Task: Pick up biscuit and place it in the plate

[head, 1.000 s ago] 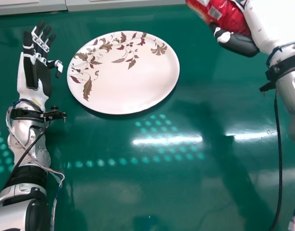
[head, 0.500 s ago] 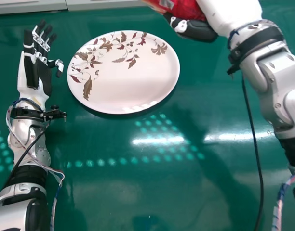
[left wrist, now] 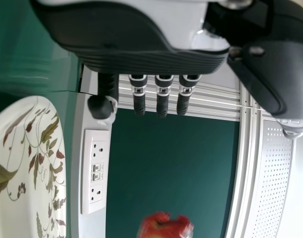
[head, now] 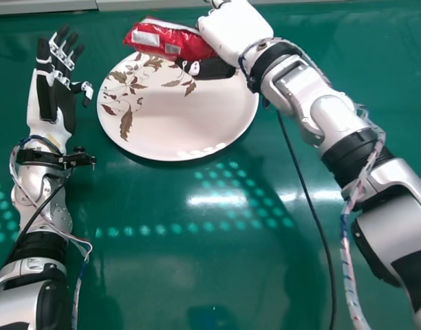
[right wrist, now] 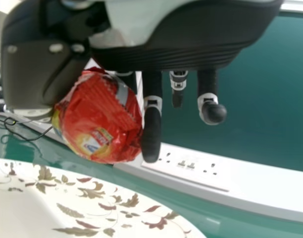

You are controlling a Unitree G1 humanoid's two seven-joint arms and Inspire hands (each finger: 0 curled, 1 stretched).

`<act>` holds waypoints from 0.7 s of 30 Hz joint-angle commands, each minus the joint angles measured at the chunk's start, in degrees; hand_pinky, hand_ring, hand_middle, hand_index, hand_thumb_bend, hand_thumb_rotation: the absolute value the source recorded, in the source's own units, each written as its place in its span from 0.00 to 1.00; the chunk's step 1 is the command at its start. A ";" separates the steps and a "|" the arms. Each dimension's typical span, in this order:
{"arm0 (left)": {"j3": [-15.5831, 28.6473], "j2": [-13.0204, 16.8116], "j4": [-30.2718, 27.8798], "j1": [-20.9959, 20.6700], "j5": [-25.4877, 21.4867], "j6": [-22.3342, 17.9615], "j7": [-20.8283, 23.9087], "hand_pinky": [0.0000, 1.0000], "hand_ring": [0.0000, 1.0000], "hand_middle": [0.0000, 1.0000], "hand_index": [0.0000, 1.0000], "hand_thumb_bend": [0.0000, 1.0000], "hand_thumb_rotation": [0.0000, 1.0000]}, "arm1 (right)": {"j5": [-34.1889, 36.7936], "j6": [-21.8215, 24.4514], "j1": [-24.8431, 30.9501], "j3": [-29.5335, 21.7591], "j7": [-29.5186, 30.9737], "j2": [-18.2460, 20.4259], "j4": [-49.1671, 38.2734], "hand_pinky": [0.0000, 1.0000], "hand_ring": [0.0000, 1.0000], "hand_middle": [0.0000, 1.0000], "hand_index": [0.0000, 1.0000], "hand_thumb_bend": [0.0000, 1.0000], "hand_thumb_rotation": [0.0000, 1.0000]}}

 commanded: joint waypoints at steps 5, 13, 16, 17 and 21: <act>-0.72 -1.49 1.89 2.95 0.79 -1.10 0.61 0.00 1.00 1.00 1.00 1.00 0.94 | 0.01 -1.15 -3.89 3.28 -4.33 1.64 8.21 0.06 0.10 0.38 0.48 0.51 0.00; -0.54 -1.77 1.82 3.23 1.20 -1.63 0.86 0.00 1.00 1.00 1.00 1.00 0.94 | 0.33 -1.01 -4.89 5.42 -3.37 0.62 11.49 0.05 0.10 0.38 0.48 0.51 0.00; -0.49 -2.03 1.62 3.47 1.02 -1.63 0.82 0.00 1.00 1.00 1.00 1.00 0.94 | -0.28 -0.70 -5.03 6.44 -3.55 0.13 11.84 0.05 0.10 0.38 0.48 0.51 0.00; -0.56 -1.97 1.68 3.53 1.12 -1.88 0.71 0.00 1.00 1.00 1.00 1.00 0.94 | -0.27 -0.56 -5.03 6.63 -3.15 0.05 11.84 0.05 0.10 0.38 0.48 0.51 0.00; -0.69 -1.99 1.35 3.88 1.43 -2.08 1.17 0.00 1.00 1.00 1.00 1.00 0.95 | 0.45 -0.24 -4.66 6.72 -1.13 -0.34 11.02 0.05 0.10 0.46 0.47 0.52 0.00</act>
